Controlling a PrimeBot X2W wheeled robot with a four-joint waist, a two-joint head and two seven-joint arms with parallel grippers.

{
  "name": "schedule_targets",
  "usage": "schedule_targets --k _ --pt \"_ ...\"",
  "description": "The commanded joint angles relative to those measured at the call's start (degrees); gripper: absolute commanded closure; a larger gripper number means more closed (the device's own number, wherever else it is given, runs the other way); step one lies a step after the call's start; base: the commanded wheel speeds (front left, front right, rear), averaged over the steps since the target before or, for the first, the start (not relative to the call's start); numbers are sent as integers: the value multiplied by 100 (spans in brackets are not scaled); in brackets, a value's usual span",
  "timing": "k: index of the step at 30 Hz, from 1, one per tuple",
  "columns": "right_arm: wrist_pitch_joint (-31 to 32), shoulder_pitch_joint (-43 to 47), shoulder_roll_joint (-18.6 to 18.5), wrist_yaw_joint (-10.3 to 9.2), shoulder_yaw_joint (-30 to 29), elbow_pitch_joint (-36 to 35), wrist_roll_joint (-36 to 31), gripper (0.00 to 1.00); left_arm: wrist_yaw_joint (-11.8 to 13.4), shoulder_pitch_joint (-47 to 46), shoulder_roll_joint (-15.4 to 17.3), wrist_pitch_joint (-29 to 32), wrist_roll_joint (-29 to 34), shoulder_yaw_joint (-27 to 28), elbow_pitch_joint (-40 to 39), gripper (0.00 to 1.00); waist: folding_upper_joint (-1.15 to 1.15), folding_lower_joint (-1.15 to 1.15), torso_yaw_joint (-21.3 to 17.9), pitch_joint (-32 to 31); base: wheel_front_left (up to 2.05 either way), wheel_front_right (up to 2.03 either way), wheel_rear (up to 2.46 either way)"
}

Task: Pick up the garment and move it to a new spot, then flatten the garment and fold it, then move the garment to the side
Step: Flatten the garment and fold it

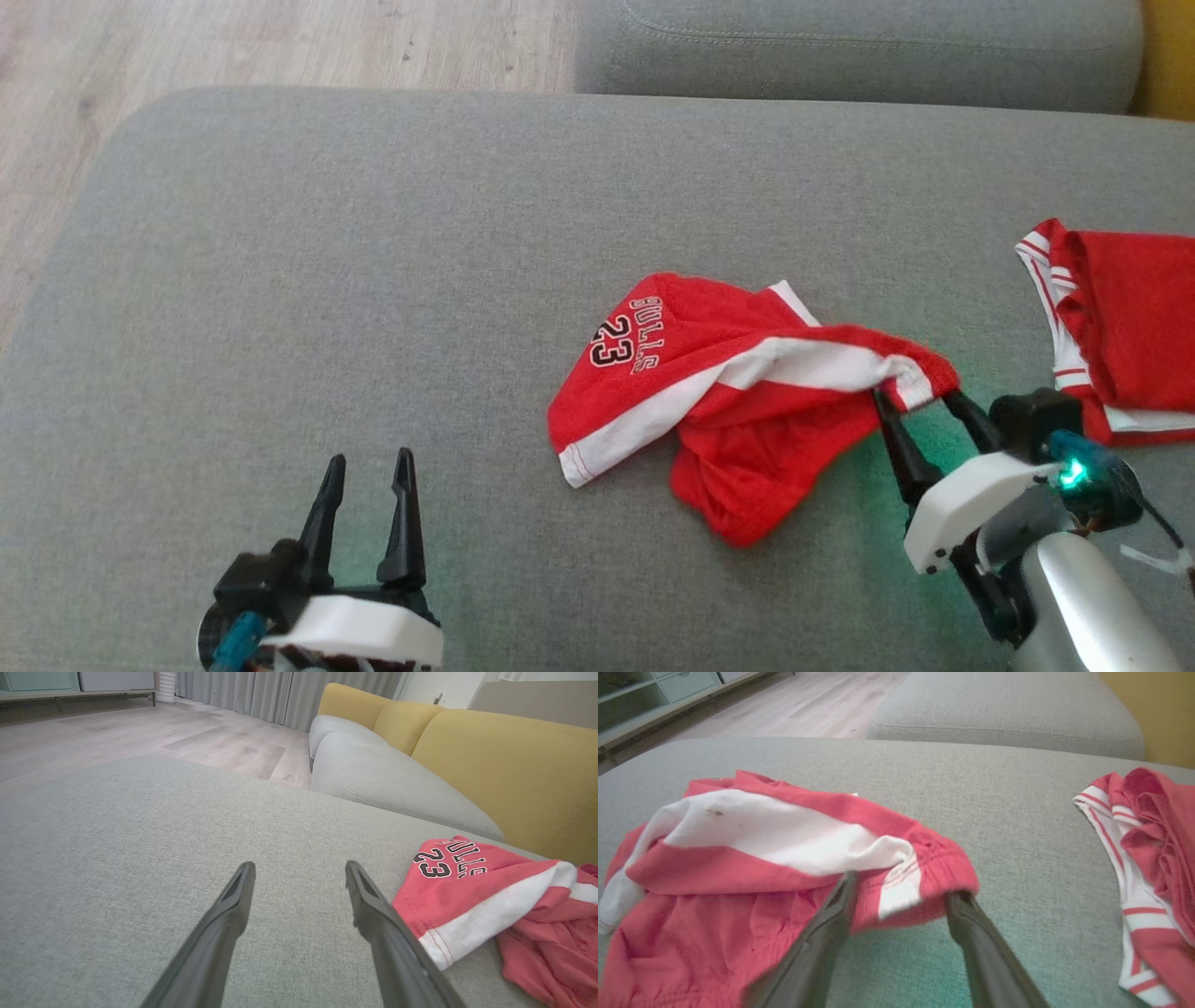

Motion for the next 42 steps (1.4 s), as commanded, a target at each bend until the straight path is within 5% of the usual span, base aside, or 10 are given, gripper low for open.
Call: schedule_targets --k 1,24,42 --pt "-98 -119 -9 39 68 -178 -25 0 0 -260 -14 -70 73 186 -117 0 0 0 -12 -13 0 0 0" --pt "-684 823 683 39 -838 -1707 -452 0 -84 -152 -84 -69 67 46 -113 0 0 0 -109 -493 0 0 0" --pt "-971 1065 789 39 -805 -1744 -283 0 -21 8 -43 -18 -39 -10 -158 0 0 0 -56 -596 0 0 0"
